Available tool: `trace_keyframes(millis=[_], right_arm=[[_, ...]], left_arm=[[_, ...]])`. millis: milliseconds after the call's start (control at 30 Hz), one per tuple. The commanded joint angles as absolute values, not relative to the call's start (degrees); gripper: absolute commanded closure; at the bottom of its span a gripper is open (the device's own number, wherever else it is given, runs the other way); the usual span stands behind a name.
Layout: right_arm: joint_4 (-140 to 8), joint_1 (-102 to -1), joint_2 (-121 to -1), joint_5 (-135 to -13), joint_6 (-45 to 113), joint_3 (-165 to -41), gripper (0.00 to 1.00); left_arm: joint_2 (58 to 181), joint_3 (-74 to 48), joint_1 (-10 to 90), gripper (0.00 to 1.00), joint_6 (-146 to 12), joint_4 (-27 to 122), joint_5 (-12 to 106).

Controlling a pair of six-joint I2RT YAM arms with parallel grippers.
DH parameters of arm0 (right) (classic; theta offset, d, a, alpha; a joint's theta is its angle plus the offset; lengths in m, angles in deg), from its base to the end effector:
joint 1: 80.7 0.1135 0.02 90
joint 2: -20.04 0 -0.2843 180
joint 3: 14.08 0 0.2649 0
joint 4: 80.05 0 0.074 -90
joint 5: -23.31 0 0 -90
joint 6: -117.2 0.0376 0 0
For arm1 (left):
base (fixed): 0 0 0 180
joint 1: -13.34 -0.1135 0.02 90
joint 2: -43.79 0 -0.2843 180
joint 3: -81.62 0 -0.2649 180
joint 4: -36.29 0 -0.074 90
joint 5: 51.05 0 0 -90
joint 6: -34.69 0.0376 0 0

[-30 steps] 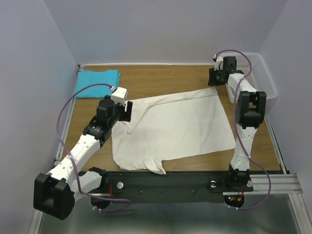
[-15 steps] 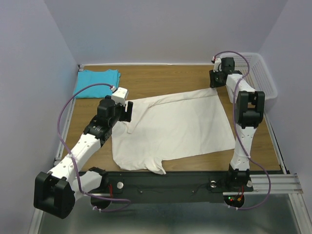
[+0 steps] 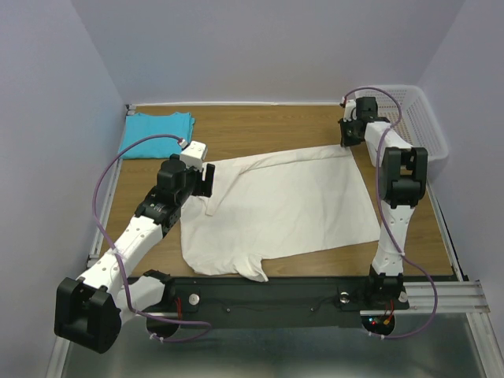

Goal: Fold and stack the t-shirts

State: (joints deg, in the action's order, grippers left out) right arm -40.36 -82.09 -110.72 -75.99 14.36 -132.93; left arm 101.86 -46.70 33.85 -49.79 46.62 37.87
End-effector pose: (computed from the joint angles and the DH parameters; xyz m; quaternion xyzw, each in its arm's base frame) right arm 0.5338 -0.0069 0.1871 -0.1204 0.9339 0.0354 0.3347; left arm 0.2248 -0.0833 0.2932 0.1752 0.7830 -0.0703 0.5926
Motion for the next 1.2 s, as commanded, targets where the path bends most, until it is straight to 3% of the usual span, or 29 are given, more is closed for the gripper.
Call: trace_keyframes(millis=[0, 367, 800, 900, 1000, 1167], right_arm=[[-41.0, -81.6, -104.9, -75.2, 13.4, -131.7, 0.92], [-41.0, -81.6, -100.1, -76.3, 12.6, -128.2, 0.91], [-41.1, -81.6, -93.3, -78.3, 3.7, -116.5, 0.7], [-41.0, -81.6, -91.8, -78.0, 2.2, -113.5, 0.69], [-41.1, -81.8, -89.4, -77.8, 0.8, -110.9, 0.61], [-41.0, -81.7, -84.5, -81.3, 0.9, -108.4, 0.59]], left_arm=[[101.0, -46.3, 33.7, 0.18, -49.2, 44.2, 38.3], [100.7, -46.4, 33.7, 0.18, -49.2, 44.1, 38.7], [100.8, -46.5, 33.7, 0.18, -49.2, 44.1, 38.7], [100.8, -46.5, 33.7, 0.17, -49.1, 44.1, 40.3], [100.9, -46.5, 33.7, 0.18, -49.1, 44.1, 40.4], [101.1, -46.6, 33.6, 0.18, -49.4, 43.8, 41.1]])
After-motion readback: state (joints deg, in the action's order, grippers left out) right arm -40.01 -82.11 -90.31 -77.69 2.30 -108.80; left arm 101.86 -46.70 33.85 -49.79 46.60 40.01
